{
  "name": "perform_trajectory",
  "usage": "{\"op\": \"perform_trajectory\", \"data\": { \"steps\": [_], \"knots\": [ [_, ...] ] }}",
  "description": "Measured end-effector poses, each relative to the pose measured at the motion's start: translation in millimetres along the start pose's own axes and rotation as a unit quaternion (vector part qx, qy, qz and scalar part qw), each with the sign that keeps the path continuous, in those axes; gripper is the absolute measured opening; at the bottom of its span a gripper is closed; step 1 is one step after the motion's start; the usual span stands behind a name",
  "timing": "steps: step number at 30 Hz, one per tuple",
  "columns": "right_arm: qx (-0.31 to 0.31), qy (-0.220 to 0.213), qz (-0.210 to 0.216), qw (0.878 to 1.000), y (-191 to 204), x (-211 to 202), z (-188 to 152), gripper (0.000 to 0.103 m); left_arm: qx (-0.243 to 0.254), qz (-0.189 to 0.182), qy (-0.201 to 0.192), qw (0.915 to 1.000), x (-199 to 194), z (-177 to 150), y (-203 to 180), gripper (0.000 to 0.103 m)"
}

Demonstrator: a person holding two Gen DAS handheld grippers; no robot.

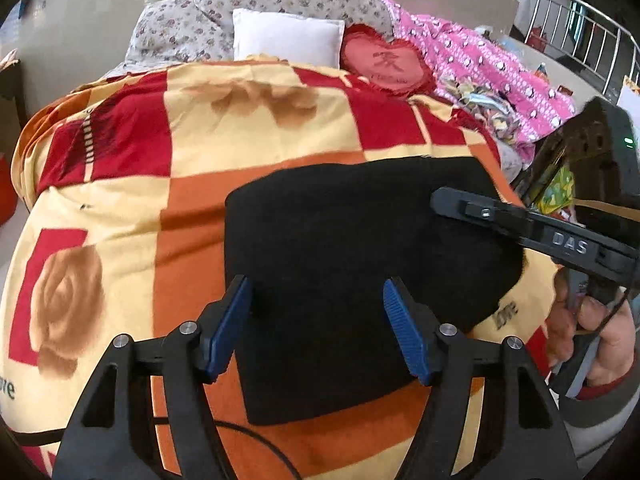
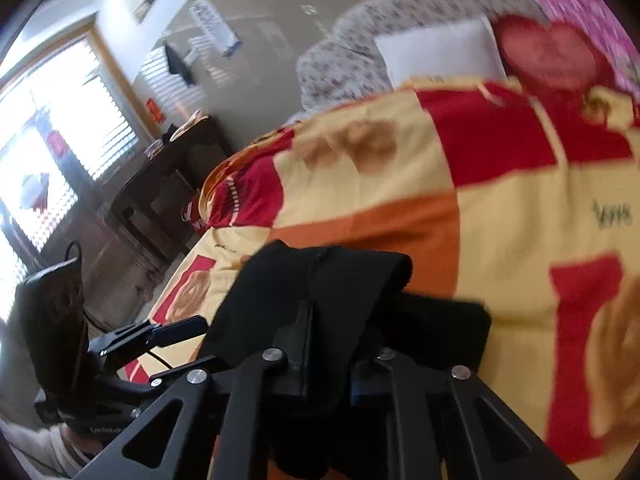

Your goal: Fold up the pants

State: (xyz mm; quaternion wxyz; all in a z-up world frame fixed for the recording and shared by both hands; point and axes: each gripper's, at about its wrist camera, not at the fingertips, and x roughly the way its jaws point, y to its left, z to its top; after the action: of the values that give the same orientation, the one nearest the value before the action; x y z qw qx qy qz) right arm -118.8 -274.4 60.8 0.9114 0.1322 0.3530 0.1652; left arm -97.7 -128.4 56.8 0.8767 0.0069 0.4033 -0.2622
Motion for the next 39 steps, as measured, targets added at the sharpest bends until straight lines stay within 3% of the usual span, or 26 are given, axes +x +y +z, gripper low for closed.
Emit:
{"op": "perform_trajectory", "data": {
  "steps": [3,7,10,12,15,17,18,22,26,30,39],
  "knots": [
    [-0.026,0.001,-0.047,0.999,-2,-11,3,0.011,-0.003,0.004,0.008,1.0,11,-1,-3,0.068],
    [0.003,0.052,-0.074,0.996,-30,13,-17,0.013,0.025,0.043,0.019,0.9986,23,-3,-11,0.068],
    [0.024,0.025,-0.085,0.996,-34,-2,-12,0.034,0.019,0.041,0.023,0.9987,18,4,-7,0.068],
    [0.014,0.001,-0.115,0.993,-28,-18,-5,0.034,0.011,0.049,0.012,0.9986,13,11,-3,0.068],
    [0.009,-0.035,-0.078,0.996,-15,-41,7,0.034,0.002,0.07,0.007,0.9975,15,23,1,0.068],
    [-0.006,-0.025,-0.033,0.999,-1,-34,11,0.034,-0.005,0.074,0.012,0.9972,24,29,3,0.068],
    [-0.011,-0.016,-0.03,0.999,2,-29,11,0.034,-0.007,0.075,0.013,0.9971,28,31,4,0.068],
    [-0.021,0.029,-0.071,0.997,-1,8,9,0.034,-0.013,0.085,0.035,0.9957,50,34,8,0.068],
    [0.0,0.058,-0.078,0.995,-26,39,1,0.034,-0.027,0.075,0.036,0.9962,59,35,11,0.071],
    [-0.005,0.057,-0.082,0.995,-29,36,4,0.034,-0.029,0.076,0.036,0.9961,61,37,10,0.073],
    [-0.05,0.062,-0.08,0.994,9,-7,-9,0.034,-0.018,0.087,0.035,0.9954,52,31,6,0.073]
  ]
}}
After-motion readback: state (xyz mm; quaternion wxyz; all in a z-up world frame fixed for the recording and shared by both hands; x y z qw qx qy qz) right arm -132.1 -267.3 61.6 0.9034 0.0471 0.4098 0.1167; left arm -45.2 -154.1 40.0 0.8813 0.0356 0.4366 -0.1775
